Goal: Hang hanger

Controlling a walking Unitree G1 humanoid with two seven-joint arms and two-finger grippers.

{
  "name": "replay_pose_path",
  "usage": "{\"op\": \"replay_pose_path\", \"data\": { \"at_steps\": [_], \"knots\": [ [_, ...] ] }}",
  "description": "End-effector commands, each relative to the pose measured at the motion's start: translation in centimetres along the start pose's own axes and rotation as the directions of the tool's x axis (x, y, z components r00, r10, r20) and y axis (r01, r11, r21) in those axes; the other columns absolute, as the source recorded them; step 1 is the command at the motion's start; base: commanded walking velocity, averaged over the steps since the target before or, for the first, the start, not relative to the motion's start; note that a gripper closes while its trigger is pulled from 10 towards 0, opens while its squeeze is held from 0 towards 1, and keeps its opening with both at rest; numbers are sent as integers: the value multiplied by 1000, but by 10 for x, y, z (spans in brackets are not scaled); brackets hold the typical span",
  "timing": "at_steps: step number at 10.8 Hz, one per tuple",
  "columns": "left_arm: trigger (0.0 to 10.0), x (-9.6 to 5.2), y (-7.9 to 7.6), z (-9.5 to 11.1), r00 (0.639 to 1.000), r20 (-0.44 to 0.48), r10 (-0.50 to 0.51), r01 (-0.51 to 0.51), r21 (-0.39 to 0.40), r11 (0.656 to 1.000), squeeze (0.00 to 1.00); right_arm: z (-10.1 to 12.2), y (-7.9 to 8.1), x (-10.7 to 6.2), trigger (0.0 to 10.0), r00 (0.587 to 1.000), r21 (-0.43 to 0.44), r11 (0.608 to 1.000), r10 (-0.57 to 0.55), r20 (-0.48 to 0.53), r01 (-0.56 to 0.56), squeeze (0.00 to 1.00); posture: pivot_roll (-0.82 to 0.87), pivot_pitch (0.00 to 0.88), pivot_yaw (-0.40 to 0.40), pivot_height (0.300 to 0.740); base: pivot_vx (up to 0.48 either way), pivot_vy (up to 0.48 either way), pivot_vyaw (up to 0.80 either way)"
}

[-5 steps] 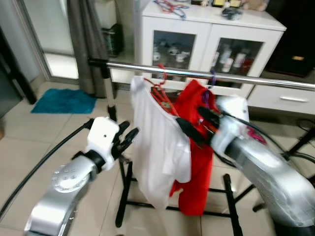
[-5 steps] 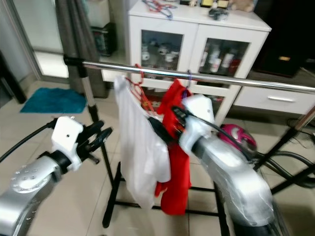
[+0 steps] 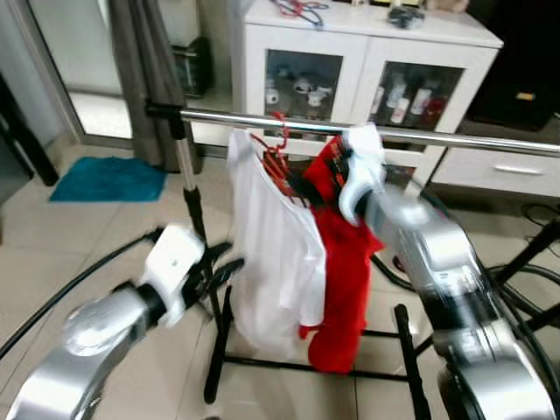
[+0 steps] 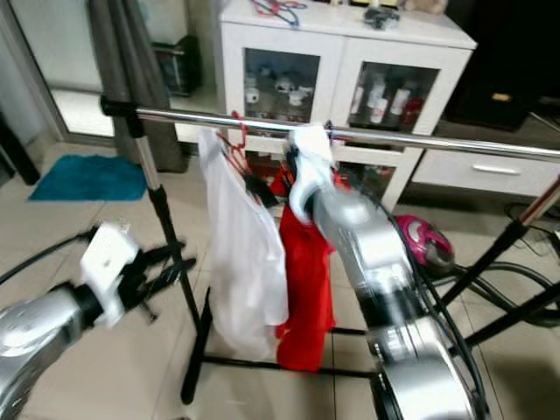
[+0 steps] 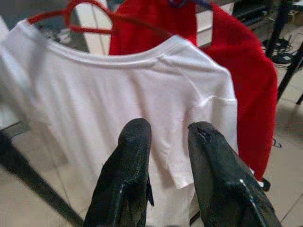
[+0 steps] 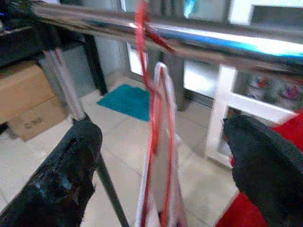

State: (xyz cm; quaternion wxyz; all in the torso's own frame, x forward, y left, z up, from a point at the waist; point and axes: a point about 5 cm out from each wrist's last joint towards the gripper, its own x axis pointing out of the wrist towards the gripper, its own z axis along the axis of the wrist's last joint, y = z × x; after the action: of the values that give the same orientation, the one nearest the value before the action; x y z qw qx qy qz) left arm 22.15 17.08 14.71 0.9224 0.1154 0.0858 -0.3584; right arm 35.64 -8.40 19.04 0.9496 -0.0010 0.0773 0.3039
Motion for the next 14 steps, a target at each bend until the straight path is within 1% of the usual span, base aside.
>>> {"op": "replay_pose_path", "data": {
  "at_steps": [1,3,4,6,7,8,9,10,12,14],
  "knots": [
    [10000,-5,1,6,1000,25,-12,12,22,1000,0,0,-2,7,10000,1000,-8,1000,-4,1,5,1000,18,0,-47,740,0,0,0],
    [10000,-8,-1,5,999,16,-39,38,22,999,0,6,0,25,10000,1000,9,1000,18,11,-18,1000,21,0,-51,740,0,0,0],
    [10000,-9,-1,5,999,15,-45,45,23,999,0,6,2,33,10000,1000,8,1000,28,-12,-28,0,25,0,-52,740,0,0,0],
    [10000,-9,0,5,998,15,-54,53,26,998,0,2,2,42,10000,998,-6,1000,-2,-66,1,0,22,0,-43,740,0,0,0],
    [10000,-9,1,5,998,12,-66,66,29,997,0,-3,4,49,10000,994,31,999,-19,-110,22,0,20,0,-40,740,0,0,0],
    [10000,-9,1,5,998,12,-69,69,30,997,0,-7,5,51,10000,991,48,999,-15,-136,22,0,20,0,-40,740,0,0,0],
    [10000,-8,2,5,997,12,-75,74,32,997,0,-11,6,53,1294,985,67,997,-27,-169,39,0,22,0,-37,740,0,0,0],
    [10000,-8,2,6,997,11,-78,78,34,996,0,-11,7,55,0,984,89,995,-31,-177,47,0,26,0,-37,740,0,0,0],
    [10000,-8,3,6,997,8,-79,79,39,996,0,-8,7,57,0,984,114,991,-44,-172,64,0,30,0,-39,740,0,0,0],
    [10000,-7,4,6,997,10,-77,77,42,996,0,-6,3,57,0,982,95,990,-87,-166,104,0,32,0,-39,740,0,0,0]
  ]
}}
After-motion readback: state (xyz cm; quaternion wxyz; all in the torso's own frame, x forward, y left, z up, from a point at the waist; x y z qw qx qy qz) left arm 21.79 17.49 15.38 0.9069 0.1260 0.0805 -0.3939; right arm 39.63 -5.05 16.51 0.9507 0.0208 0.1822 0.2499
